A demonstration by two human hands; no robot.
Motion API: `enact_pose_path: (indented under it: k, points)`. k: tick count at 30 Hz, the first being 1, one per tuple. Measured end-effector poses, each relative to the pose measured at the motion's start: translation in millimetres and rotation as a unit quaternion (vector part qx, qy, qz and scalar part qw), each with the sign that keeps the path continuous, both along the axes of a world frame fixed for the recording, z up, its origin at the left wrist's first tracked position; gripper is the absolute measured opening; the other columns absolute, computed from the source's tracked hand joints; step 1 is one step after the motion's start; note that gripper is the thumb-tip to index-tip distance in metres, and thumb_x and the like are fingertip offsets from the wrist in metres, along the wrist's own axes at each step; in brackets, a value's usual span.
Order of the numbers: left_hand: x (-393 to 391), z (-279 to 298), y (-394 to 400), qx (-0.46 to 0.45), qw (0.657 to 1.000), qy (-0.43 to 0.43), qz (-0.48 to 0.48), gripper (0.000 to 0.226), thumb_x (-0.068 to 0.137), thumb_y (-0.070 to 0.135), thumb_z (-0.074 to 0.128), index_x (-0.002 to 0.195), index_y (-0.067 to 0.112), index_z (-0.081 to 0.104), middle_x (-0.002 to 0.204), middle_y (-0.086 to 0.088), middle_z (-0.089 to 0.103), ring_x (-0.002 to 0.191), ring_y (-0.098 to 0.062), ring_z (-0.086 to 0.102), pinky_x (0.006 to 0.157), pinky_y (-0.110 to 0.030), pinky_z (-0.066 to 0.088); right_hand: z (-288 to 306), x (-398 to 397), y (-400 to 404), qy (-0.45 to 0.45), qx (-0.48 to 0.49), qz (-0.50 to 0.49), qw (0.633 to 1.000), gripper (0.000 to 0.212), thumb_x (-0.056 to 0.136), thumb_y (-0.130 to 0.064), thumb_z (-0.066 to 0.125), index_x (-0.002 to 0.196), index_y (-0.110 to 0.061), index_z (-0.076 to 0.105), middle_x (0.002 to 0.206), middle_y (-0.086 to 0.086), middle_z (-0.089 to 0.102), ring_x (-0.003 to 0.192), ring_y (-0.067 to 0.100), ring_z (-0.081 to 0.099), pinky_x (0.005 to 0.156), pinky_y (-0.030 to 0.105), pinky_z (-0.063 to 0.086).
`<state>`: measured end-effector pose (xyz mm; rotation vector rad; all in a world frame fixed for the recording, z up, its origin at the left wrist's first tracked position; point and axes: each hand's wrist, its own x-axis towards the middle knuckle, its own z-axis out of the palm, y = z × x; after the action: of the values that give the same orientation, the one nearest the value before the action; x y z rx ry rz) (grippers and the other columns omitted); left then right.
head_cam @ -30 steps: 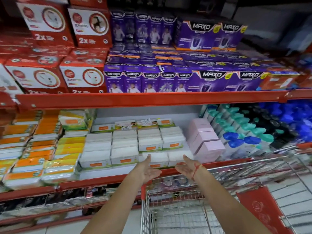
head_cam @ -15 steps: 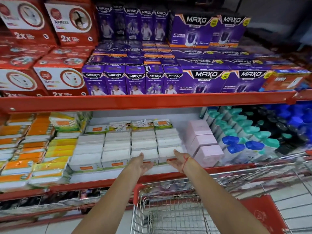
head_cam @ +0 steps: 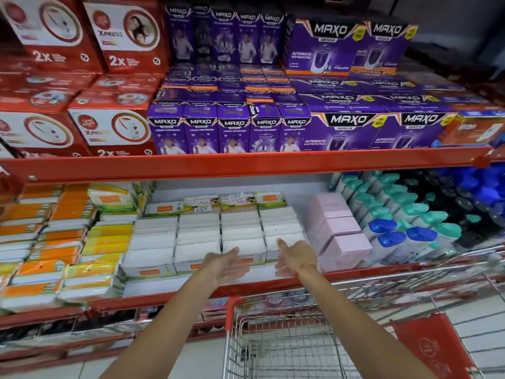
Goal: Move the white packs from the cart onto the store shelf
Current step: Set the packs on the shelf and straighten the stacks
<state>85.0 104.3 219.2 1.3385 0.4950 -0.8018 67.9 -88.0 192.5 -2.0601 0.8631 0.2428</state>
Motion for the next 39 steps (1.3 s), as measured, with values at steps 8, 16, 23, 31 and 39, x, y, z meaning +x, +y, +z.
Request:
enact_pose_path:
  k: [8, 16, 23, 31, 39]
  points:
    - [35.6, 6.5, 141.9, 0.484, 0.681, -0.488, -0.251, 0.068, 0.084, 0.042, 0.067, 0.139, 0.009, 0.044, 0.141, -0.012, 0.052, 0.128, -0.025, 0.052, 0.108, -0.036, 0.041, 38.8, 28.7, 124.4, -0.197, -0.219, 0.402, 0.867, 0.053, 0.092, -0.040, 0.056, 0.134, -0.009, 0.048, 0.136, 0.018, 0.055, 0.125, 0.028, 0.053, 0.103, 0.040, 0.048]
    - [64.4, -35.6, 183.4, 0.581, 0.526, -0.410, -0.467, 0.130, 0.070, 0.078, 0.050, 0.146, 0.000, -0.019, 0.152, -0.012, -0.029, 0.143, -0.027, -0.024, 0.123, -0.050, -0.003, -4.3, 68.1, 176.2, -0.017, -0.379, 0.498, 0.780, 0.134, 0.068, -0.063, 0.071, 0.147, -0.002, -0.019, 0.159, 0.018, -0.016, 0.147, 0.033, -0.014, 0.121, 0.046, -0.004]
    - [61.5, -52.9, 182.1, 0.616, 0.485, -0.466, -0.410, 0.125, 0.063, 0.077, 0.058, 0.148, -0.002, 0.013, 0.157, -0.021, 0.018, 0.147, -0.036, 0.016, 0.118, -0.057, 0.021, -16.0, 65.4, 179.0, -0.062, -0.395, 0.473, 0.785, 0.130, 0.070, -0.059, 0.071, 0.148, 0.000, -0.014, 0.159, 0.019, -0.013, 0.148, 0.032, -0.009, 0.122, 0.042, 0.000]
    - [60.5, -46.7, 178.3, 0.583, 0.545, -0.443, -0.409, 0.133, 0.065, 0.071, 0.064, 0.148, -0.002, -0.010, 0.160, -0.019, -0.008, 0.149, -0.032, -0.010, 0.122, -0.052, -0.004, -14.7, 64.8, 179.2, -0.051, -0.402, 0.476, 0.780, 0.133, 0.068, -0.061, 0.071, 0.147, 0.001, -0.017, 0.158, 0.020, -0.016, 0.147, 0.033, -0.013, 0.124, 0.043, 0.000]
    - [54.4, -27.0, 119.1, 0.545, 0.594, -0.437, -0.399, 0.157, 0.044, 0.089, 0.059, 0.146, 0.002, -0.022, 0.152, -0.009, -0.034, 0.146, -0.028, -0.024, 0.118, -0.052, -0.015, 5.9, 57.0, 119.9, -0.063, -0.405, 0.480, 0.775, 0.136, 0.065, -0.072, 0.065, 0.148, -0.001, -0.016, 0.159, 0.016, -0.018, 0.147, 0.029, -0.017, 0.123, 0.048, 0.001]
